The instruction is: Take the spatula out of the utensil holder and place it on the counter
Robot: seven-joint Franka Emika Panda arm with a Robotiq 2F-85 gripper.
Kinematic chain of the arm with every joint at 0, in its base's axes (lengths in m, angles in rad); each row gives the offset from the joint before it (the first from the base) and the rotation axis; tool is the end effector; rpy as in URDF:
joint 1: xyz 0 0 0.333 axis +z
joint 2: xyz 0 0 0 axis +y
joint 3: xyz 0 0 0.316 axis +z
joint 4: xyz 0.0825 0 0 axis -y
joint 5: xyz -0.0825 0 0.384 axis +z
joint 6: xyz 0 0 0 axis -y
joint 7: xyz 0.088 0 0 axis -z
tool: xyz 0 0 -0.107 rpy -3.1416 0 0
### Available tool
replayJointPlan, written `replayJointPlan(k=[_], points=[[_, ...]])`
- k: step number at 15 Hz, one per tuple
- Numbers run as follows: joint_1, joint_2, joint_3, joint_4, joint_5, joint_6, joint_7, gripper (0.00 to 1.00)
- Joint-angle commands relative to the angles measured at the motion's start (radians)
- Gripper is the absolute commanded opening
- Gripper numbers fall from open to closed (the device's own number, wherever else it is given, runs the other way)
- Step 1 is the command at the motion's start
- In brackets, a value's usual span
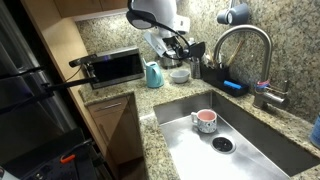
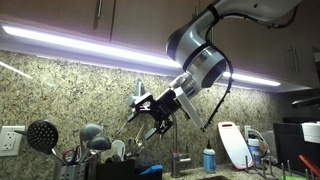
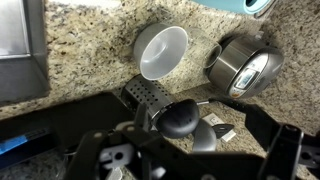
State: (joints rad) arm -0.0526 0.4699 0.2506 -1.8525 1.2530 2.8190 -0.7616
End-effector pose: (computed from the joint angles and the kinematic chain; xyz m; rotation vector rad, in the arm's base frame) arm 0.6568 0.0695 0.3017 -2.4165 0.2772 -0.7290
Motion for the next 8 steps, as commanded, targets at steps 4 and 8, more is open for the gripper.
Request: replayJointPlan(k=[4, 8], points=[[0.008, 0.082, -0.008, 0.081, -0.011, -0.005, 0.051, 1.00], [0.013, 0.106, 0.005, 0.123, 0.018, 0.035, 0.035, 1.00]])
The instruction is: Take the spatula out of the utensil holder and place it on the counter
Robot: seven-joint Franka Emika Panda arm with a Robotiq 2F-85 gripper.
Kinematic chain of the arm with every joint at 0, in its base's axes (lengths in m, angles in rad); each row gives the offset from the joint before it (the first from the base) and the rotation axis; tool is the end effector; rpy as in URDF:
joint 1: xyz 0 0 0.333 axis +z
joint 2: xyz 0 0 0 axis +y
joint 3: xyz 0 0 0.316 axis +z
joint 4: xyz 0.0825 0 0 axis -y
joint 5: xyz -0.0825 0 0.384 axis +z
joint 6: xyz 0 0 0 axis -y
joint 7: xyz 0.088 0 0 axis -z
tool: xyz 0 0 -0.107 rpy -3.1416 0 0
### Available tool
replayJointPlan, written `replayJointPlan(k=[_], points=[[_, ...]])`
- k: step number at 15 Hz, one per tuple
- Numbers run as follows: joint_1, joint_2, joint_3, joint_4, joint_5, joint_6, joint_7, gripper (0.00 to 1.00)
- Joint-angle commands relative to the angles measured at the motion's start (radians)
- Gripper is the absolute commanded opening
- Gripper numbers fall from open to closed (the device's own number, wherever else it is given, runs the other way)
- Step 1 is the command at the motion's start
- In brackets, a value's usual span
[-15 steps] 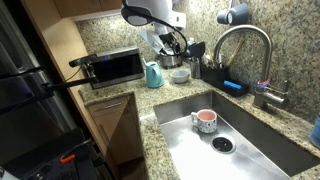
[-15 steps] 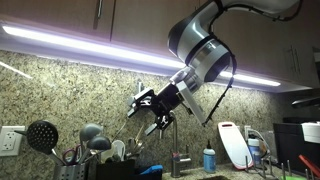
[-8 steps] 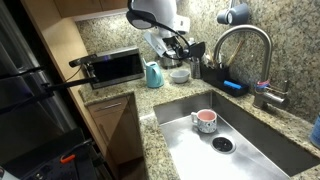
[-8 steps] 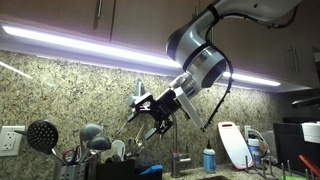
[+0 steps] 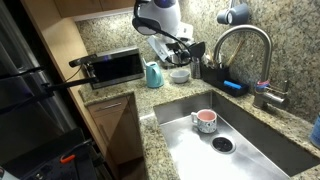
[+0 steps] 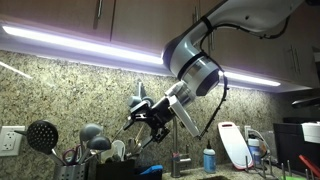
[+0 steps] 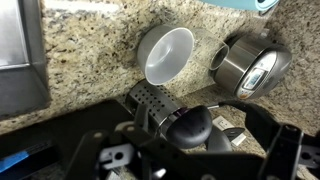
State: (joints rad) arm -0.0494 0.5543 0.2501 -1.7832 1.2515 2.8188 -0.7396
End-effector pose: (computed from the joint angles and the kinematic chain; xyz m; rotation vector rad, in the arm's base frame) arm 0.6725 0.0711 0.2765 -2.4028 0.3196 -0.6974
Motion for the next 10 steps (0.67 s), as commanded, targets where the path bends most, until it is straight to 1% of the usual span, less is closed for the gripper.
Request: replayJointPlan(k=[1, 10], points=[[0.008, 0.025, 0.010, 0.072, 0.033, 0.042, 0.004, 1.00], [0.018, 0.082, 0.004, 0.212, 0.054, 0.097, 0.013, 1.00]])
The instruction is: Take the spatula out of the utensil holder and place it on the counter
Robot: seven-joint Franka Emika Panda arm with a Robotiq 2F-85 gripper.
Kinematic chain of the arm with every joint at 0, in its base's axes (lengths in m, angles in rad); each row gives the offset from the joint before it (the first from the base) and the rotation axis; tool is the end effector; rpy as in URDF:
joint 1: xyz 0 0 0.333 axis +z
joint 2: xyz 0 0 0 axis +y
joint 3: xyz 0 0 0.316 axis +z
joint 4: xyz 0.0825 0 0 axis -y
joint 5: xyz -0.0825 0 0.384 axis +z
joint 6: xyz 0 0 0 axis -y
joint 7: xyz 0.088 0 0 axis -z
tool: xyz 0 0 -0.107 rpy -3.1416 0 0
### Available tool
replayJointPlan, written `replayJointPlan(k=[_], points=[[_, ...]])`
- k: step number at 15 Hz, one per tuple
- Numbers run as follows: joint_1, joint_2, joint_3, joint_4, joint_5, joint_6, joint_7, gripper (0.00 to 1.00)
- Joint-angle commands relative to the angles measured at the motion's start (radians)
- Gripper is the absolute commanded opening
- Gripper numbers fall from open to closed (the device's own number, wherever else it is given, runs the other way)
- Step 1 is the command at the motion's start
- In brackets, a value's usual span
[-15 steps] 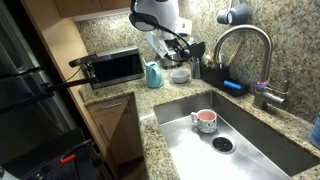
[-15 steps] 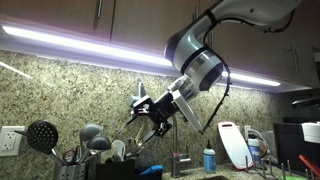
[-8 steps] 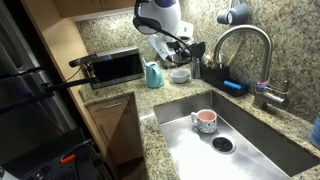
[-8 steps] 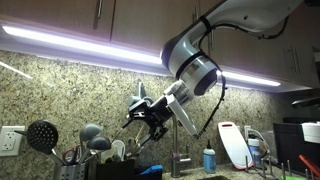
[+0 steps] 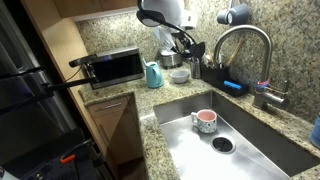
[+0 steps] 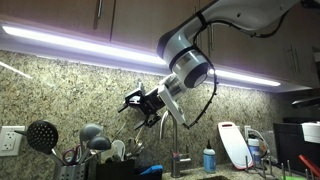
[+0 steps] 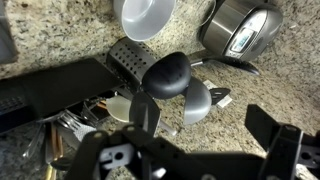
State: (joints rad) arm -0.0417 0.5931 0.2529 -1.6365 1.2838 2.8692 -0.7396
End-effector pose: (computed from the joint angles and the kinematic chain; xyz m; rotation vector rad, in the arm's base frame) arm 0.7079 0.0684 0.3172 -2.3297 0.3627 -0.8522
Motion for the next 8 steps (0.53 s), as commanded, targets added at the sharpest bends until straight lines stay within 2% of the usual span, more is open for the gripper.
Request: replayJointPlan(k=[1, 8], points=[[0.011, 0.052, -0.001, 0.075, 0.014, 0.046, 0.017, 1.00], [0.021, 0.117, -0.022, 0.139, -0.011, 0.059, 0.051, 1.00]])
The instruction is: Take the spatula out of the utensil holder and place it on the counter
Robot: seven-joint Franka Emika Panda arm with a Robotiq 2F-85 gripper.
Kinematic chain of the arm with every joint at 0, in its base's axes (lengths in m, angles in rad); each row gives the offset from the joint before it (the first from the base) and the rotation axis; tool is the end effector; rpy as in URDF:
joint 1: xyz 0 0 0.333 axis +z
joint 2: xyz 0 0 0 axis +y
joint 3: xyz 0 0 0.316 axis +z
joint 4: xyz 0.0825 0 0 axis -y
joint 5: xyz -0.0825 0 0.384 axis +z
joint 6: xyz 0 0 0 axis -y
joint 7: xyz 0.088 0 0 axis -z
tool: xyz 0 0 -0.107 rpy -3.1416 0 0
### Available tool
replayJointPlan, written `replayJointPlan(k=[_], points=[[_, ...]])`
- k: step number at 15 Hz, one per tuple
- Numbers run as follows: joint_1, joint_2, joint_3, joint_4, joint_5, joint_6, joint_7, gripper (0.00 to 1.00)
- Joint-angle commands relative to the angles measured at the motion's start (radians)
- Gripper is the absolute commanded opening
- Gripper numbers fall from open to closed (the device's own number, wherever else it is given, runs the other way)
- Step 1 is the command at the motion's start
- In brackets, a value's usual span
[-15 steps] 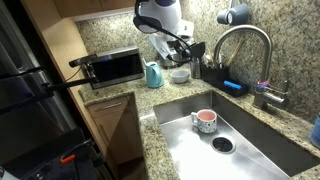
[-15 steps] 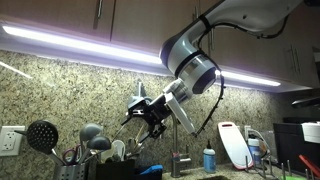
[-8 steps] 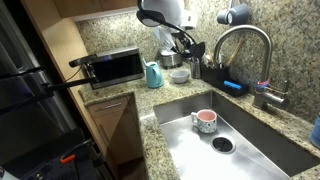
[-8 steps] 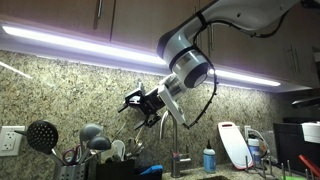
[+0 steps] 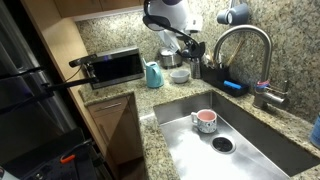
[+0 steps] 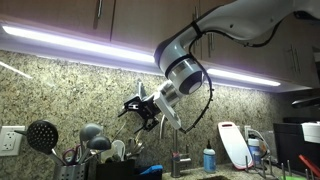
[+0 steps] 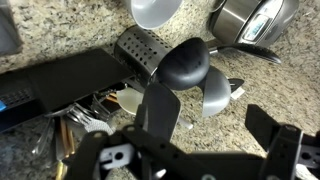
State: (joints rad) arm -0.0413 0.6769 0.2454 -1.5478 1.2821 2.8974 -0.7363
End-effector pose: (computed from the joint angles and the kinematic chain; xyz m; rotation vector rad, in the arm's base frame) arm 0.7269 0.0578 0.2993 -2.3261 0.4089 -0.8829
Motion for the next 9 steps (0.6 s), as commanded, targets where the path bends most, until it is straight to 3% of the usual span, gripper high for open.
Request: replayJointPlan(k=[1, 9], points=[[0.022, 0.040, -0.017, 0.059, -0.011, 0.033, 0.050, 1.00], [0.046, 0.077, -0.039, 0.119, -0.036, 0.051, 0.108, 1.00]])
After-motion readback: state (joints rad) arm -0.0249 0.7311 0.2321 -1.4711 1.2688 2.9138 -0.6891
